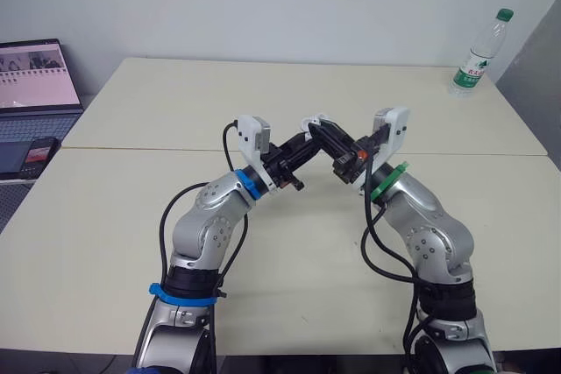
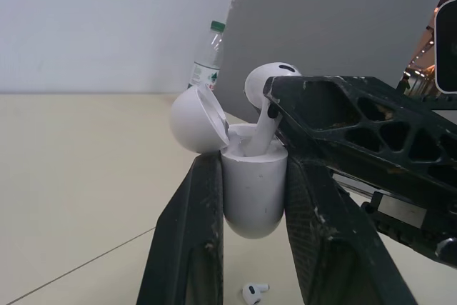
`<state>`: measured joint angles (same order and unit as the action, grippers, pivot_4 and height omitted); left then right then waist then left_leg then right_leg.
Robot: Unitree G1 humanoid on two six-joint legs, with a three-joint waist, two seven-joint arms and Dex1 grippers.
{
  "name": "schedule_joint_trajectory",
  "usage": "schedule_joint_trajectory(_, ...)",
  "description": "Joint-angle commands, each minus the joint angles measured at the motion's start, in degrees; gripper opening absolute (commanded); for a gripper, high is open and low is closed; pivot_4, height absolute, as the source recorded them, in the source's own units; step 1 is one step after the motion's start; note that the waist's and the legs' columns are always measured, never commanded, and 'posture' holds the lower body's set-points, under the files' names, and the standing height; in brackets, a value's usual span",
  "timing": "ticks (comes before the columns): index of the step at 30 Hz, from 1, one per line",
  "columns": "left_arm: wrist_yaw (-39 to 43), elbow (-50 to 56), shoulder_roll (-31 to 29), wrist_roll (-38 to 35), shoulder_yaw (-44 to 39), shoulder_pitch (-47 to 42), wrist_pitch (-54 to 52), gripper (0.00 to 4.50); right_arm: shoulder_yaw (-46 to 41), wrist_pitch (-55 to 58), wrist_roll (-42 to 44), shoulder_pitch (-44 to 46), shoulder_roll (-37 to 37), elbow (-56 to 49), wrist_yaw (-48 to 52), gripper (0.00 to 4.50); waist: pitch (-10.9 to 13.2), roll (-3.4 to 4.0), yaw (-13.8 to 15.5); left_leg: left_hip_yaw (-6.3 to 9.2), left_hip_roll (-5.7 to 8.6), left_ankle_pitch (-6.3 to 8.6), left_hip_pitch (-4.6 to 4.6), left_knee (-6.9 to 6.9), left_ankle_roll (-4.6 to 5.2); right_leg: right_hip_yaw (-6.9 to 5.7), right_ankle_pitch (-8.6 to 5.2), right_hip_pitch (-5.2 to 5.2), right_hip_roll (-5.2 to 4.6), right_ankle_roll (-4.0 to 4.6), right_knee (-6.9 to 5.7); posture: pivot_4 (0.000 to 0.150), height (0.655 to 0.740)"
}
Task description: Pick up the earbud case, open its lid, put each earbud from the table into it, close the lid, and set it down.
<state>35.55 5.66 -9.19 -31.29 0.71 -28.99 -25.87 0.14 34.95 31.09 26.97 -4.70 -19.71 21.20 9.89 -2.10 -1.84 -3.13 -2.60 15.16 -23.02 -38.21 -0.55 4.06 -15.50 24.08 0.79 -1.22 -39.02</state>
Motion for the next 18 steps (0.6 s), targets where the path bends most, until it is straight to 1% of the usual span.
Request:
schedule_joint_trajectory(1, 1.0, 2.2, 0.3, -0.5, 0.2, -1.1, 1.5, 0.78, 0.0, 2.0, 1.9, 0.8, -0.2, -0.6, -0.4, 1.13, 0.0, 0.0, 0.0, 0.0, 0.0, 0.0, 0.0, 0.0, 0.0, 0.0, 0.0, 0.0, 0.0, 0.0, 0.0, 0.15, 0.7362)
schedule_joint_trajectory(2, 1.0, 2.2, 0.3, -0.5, 0.2, -1.1, 1.5, 0.78, -0.1, 2.3, 2.1, 0.9, -0.2, -0.7, -0.5, 1.32, 0.0, 0.0, 0.0, 0.0, 0.0, 0.0, 0.0, 0.0, 0.0, 0.0, 0.0, 0.0, 0.0, 0.0, 0.0, 0.15, 0.7362)
schedule_joint_trajectory(10, 1.1, 2.1, 0.3, -0.5, 0.2, -1.1, 1.6, 0.78, -0.8, 1.7, 2.7, 1.3, -0.6, -0.8, -0.4, 4.31, 0.0, 0.0, 0.0, 0.0, 0.0, 0.0, 0.0, 0.0, 0.0, 0.0, 0.0, 0.0, 0.0, 0.0, 0.01, 0.15, 0.7362)
schedule_joint_trajectory(11, 1.1, 2.0, 0.3, -0.5, 0.2, -1.1, 1.6, 0.78, -1.0, 1.3, 2.6, 1.3, -0.7, -0.8, -0.4, 4.44, 0.0, 0.0, 0.0, 0.01, 0.0, 0.0, -0.01, 0.0, 0.0, 0.0, 0.0, 0.0, 0.0, 0.0, 0.01, 0.15, 0.7362)
schedule_joint_trajectory(15, 1.4, 1.8, -0.1, -0.3, 0.0, -1.1, 1.8, 0.78, -2.5, 0.1, 3.1, 1.9, -1.4, -0.9, -0.1, 4.44, 0.0, 0.0, 0.0, 0.0, 0.0, 0.0, 0.0, 0.0, 0.0, 0.0, 0.0, 0.0, 0.0, 0.0, 0.01, 0.15, 0.7362)
schedule_joint_trajectory(18, 1.8, 1.3, -1.0, -0.1, -0.6, -0.9, 2.0, 0.78, -5.4, 0.2, 4.0, 3.3, -4.1, -0.3, 0.8, 4.44, 0.0, 0.0, 0.0, 0.01, 0.0, 0.0, 0.0, 0.0, 0.0, 0.0, 0.0, 0.0, 0.0, 0.0, 0.01, 0.15, 0.7362)
